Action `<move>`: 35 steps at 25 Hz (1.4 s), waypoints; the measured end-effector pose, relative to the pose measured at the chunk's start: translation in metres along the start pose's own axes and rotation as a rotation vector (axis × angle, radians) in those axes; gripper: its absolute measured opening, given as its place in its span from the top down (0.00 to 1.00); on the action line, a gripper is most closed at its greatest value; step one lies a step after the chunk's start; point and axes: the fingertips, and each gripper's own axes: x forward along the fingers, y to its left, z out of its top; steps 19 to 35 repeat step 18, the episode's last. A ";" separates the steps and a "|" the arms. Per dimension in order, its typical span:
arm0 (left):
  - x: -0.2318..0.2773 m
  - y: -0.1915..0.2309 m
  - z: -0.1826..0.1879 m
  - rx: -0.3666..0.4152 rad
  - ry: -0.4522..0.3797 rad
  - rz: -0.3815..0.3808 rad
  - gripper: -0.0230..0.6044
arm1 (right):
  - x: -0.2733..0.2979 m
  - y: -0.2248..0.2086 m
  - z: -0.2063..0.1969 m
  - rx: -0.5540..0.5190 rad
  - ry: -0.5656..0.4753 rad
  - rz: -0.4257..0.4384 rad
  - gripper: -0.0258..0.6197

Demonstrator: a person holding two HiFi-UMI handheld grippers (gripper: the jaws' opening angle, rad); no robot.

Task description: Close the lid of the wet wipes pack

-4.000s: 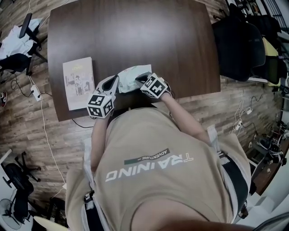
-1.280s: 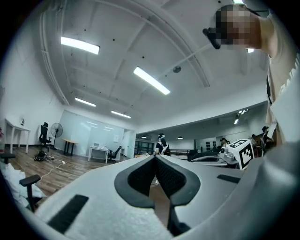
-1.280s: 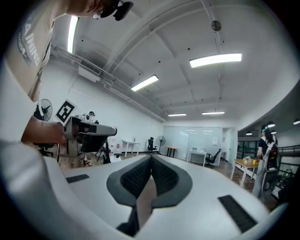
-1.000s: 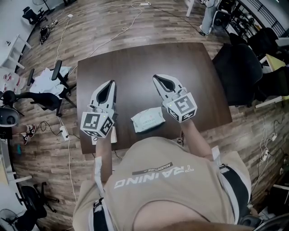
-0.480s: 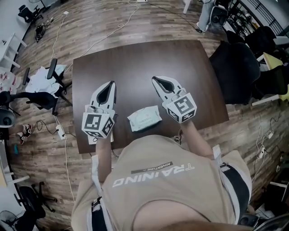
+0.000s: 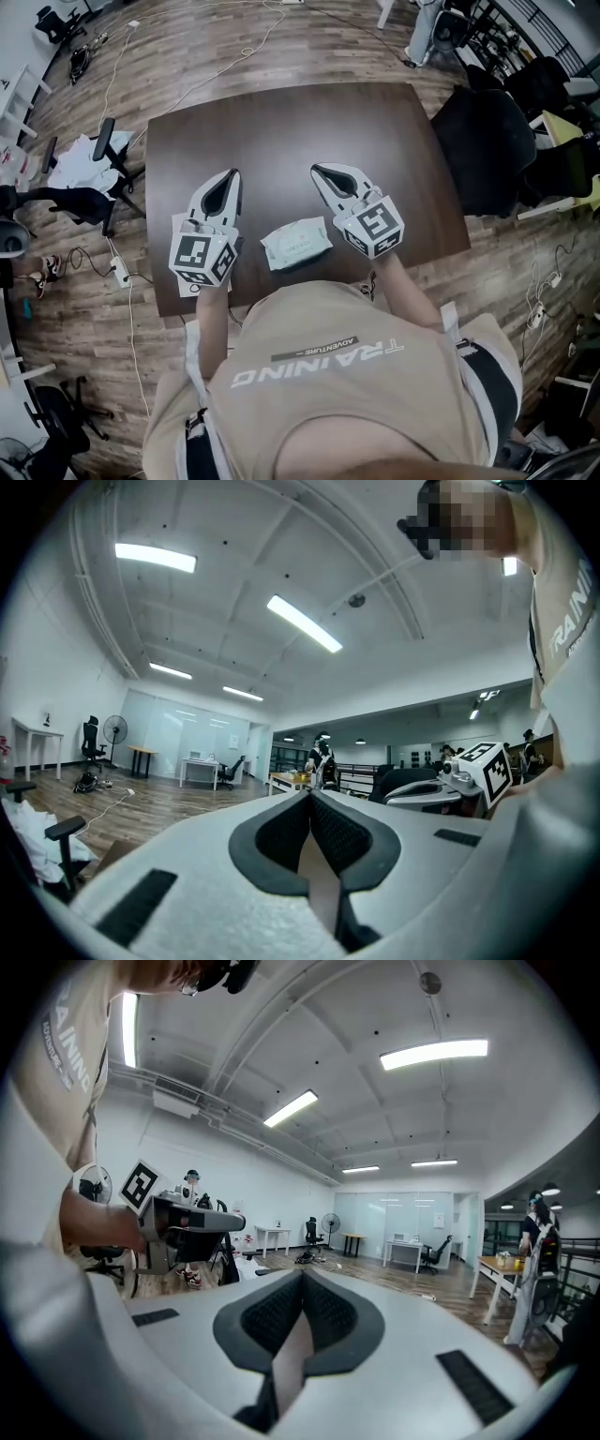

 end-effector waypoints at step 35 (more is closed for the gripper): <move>0.002 -0.004 -0.012 -0.030 0.019 -0.031 0.96 | -0.012 0.009 -0.022 0.045 0.044 -0.024 0.94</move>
